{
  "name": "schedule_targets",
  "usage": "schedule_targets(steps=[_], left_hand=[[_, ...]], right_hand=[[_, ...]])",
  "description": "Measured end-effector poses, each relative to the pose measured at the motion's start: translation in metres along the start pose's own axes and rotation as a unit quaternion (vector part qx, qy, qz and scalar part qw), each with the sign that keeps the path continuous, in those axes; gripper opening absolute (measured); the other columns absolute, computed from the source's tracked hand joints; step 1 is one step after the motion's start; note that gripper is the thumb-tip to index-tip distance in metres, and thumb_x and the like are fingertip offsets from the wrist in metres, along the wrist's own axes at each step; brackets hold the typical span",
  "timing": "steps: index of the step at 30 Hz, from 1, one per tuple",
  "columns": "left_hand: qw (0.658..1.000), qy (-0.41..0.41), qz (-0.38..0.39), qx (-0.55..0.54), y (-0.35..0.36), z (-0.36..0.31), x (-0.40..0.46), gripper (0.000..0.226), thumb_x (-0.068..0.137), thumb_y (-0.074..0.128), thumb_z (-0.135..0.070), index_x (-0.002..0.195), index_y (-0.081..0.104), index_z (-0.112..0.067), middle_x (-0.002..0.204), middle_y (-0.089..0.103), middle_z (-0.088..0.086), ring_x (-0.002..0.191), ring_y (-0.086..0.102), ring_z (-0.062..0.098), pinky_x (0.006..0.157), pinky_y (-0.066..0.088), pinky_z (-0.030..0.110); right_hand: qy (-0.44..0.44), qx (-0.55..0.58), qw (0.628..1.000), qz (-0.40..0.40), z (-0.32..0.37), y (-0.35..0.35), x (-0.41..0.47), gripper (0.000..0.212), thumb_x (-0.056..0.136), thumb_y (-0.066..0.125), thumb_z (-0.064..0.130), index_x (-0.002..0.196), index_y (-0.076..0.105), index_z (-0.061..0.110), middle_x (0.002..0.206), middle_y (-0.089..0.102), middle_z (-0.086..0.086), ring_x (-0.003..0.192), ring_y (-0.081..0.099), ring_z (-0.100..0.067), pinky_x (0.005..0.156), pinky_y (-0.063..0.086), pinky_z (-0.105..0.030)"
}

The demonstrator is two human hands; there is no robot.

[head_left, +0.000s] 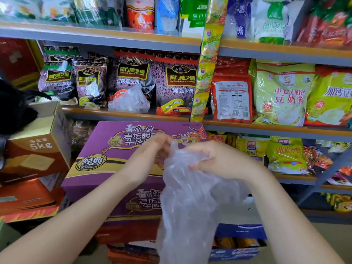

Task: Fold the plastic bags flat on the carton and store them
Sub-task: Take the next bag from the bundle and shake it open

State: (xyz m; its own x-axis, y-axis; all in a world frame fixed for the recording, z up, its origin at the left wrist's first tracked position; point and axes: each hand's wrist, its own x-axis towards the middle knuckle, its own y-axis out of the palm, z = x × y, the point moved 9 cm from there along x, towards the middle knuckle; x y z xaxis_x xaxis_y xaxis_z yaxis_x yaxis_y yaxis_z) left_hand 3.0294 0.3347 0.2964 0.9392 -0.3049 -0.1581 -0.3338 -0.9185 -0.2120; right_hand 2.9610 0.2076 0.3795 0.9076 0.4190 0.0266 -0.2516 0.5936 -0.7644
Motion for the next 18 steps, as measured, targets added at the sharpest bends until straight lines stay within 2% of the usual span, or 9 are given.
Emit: schedule_targets(steps=[2,4,7,10,12,13,15,17,18], left_hand=[[0.991,0.127,0.0,0.046,0.014,-0.046,-0.02,0.022,0.091,0.054,-0.019,0.07,0.058,-0.012,0.051,0.054,-0.009,0.053,0.044,0.006,0.051,0.037,0.019],[0.97,0.219,0.012,0.109,0.032,-0.07,-0.043,0.016,0.085,0.062,-0.017,0.07,0.057,-0.015,0.047,0.047,-0.011,0.043,0.036,0.0,0.046,0.03,0.014],[0.957,0.245,-0.022,0.155,0.027,-0.065,-0.043,0.021,0.084,0.063,-0.017,0.066,0.054,-0.02,0.04,0.044,-0.011,0.039,0.035,0.002,0.043,0.027,0.012],[0.929,0.267,-0.161,0.202,-0.007,-0.063,-0.04,0.019,0.085,0.062,-0.018,0.068,0.054,-0.02,0.049,0.052,-0.004,0.049,0.043,0.013,0.048,0.03,0.016],[0.9,0.258,-0.244,0.251,-0.029,-0.055,-0.039,0.013,0.086,0.061,-0.017,0.075,0.055,-0.013,0.05,0.052,0.003,0.055,0.046,0.021,0.049,0.032,0.017],[0.891,0.238,-0.267,0.281,-0.038,-0.049,-0.034,0.012,0.087,0.06,-0.017,0.079,0.056,-0.01,0.052,0.052,0.003,0.055,0.048,0.02,0.053,0.036,0.022],[0.858,0.221,-0.292,0.361,-0.043,-0.045,-0.031,0.013,0.089,0.055,-0.02,0.086,0.059,-0.007,0.068,0.059,0.007,0.07,0.057,0.033,0.06,0.041,0.035],[0.795,0.308,-0.284,0.438,-0.024,-0.056,-0.039,0.023,0.088,0.046,-0.022,0.092,0.062,-0.006,0.087,0.062,0.013,0.078,0.058,0.037,0.065,0.044,0.041],[0.772,0.36,-0.268,0.451,-0.009,-0.063,-0.045,0.027,0.088,0.043,-0.025,0.095,0.061,-0.006,0.095,0.062,0.014,0.082,0.058,0.036,0.069,0.045,0.042]], right_hand=[[0.022,-0.071,0.997,0.022,-0.001,0.007,0.002,0.019,0.084,0.064,0.024,0.103,0.063,0.024,0.093,0.065,0.007,0.081,0.058,-0.01,0.064,0.042,-0.021],[0.057,-0.081,0.994,0.045,-0.011,0.014,-0.001,0.019,0.08,0.068,0.036,0.094,0.055,0.032,0.085,0.057,0.016,0.075,0.051,-0.001,0.058,0.036,-0.016],[0.106,-0.091,0.987,0.082,-0.034,0.016,-0.011,0.039,0.073,0.07,0.049,0.099,0.058,0.023,0.092,0.058,0.012,0.082,0.055,-0.007,0.067,0.041,-0.025],[0.121,-0.098,0.981,0.116,-0.062,0.017,-0.022,0.043,0.072,0.072,0.045,0.091,0.063,0.007,0.085,0.064,-0.003,0.073,0.057,-0.02,0.064,0.041,-0.036],[0.138,-0.069,0.984,0.089,-0.078,0.01,-0.025,0.038,0.074,0.071,0.036,0.086,0.063,0.001,0.078,0.063,-0.013,0.066,0.054,-0.028,0.06,0.036,-0.032],[0.152,-0.068,0.984,0.059,-0.085,0.004,-0.025,0.038,0.075,0.07,0.034,0.084,0.061,-0.002,0.074,0.059,-0.016,0.063,0.05,-0.027,0.059,0.033,-0.031],[0.16,-0.089,0.983,-0.028,-0.091,-0.011,-0.024,0.037,0.079,0.068,0.032,0.076,0.054,-0.002,0.067,0.047,-0.013,0.06,0.042,-0.017,0.055,0.027,-0.029],[0.13,-0.084,0.983,-0.099,-0.082,-0.016,-0.02,0.035,0.083,0.065,0.029,0.07,0.049,0.002,0.066,0.041,-0.008,0.059,0.036,-0.014,0.054,0.022,-0.03],[0.109,-0.068,0.985,-0.115,-0.078,-0.013,-0.017,0.035,0.084,0.064,0.03,0.072,0.051,0.0,0.068,0.044,-0.011,0.061,0.038,-0.014,0.055,0.024,-0.03]])
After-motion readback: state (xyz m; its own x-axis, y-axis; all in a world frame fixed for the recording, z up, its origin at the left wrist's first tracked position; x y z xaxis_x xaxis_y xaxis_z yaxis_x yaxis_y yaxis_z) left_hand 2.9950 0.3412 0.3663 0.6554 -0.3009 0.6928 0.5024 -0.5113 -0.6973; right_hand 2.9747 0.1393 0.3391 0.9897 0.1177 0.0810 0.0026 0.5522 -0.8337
